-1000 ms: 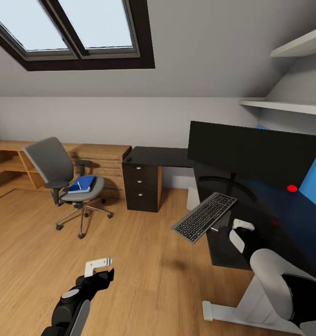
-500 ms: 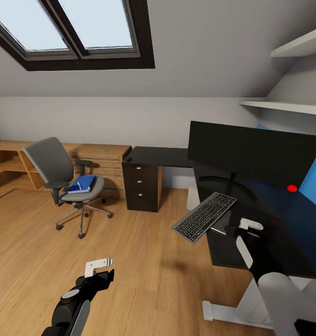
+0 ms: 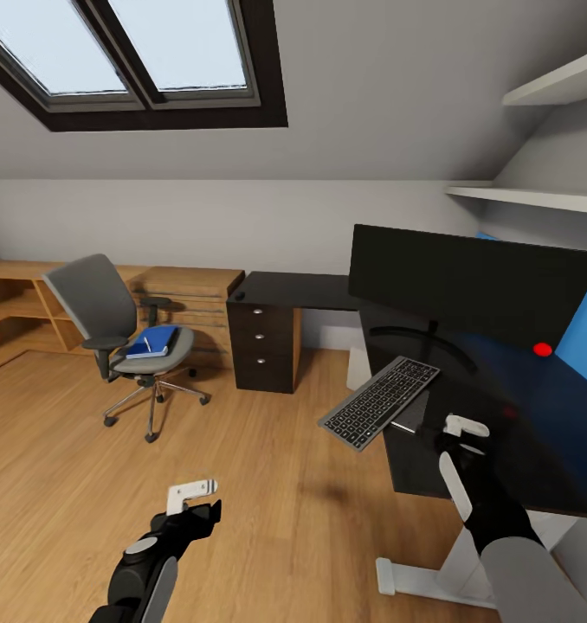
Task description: In the bedroom, organize the workspace by keeping the computer under the desk, ensuring the monitor is on the desk, placing the keyboard on the desk next to the monitor, placing the mouse on the desk next to the keyboard, moving the folder from the swivel chair onto the desk next to the mouse, stacking the notebook on top of the folder with the pen on top of the notebook, and positioning the swivel chair next to the desk.
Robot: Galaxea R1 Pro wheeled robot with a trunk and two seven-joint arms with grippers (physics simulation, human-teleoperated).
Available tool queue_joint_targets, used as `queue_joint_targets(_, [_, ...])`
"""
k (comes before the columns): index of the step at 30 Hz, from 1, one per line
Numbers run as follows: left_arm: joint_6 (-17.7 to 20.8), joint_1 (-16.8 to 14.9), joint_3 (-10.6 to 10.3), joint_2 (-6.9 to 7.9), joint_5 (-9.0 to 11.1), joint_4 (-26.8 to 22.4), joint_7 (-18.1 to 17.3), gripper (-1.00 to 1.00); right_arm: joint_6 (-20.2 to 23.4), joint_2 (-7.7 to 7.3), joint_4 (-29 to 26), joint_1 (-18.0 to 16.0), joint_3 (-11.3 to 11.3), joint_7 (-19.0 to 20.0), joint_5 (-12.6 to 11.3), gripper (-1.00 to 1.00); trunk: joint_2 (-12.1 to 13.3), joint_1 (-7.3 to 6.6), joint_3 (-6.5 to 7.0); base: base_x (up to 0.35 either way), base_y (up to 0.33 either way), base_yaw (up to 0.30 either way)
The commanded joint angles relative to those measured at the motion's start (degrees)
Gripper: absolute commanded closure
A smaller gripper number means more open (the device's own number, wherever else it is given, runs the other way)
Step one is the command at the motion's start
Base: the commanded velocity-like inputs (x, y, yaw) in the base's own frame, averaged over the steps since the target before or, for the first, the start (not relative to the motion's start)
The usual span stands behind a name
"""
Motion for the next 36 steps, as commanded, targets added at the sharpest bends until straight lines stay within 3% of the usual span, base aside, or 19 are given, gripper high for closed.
queue_joint_targets(1, [0.2, 0.0, 0.0, -0.12, 0.6, -0.1, 0.5, -1.00, 0.2, -0.03, -0.4, 0.0, -0.2, 0.0, -0.6, -1.00, 0.0, 0.00, -0.06, 0.000, 0.000, 0.000])
queue_joint_targets(16, [0.1, 0.0, 0.0, -0.24, 0.6, 0.0, 0.5, -1.00, 0.2, -0.01, -0.8, -0.1, -0.6, 0.2, -0.6, -1.00, 0.0, 0.00, -0.06, 0.003, 0.000, 0.000])
queue_joint_targets(36, [0.2, 0.0, 0.0, -0.24, 0.6, 0.1, 0.4, -1.00, 0.2, 0.09, -0.8, 0.0, -0.6, 0.2, -0.6, -1.00, 0.0, 0.00, -0.06, 0.195, 0.000, 0.000])
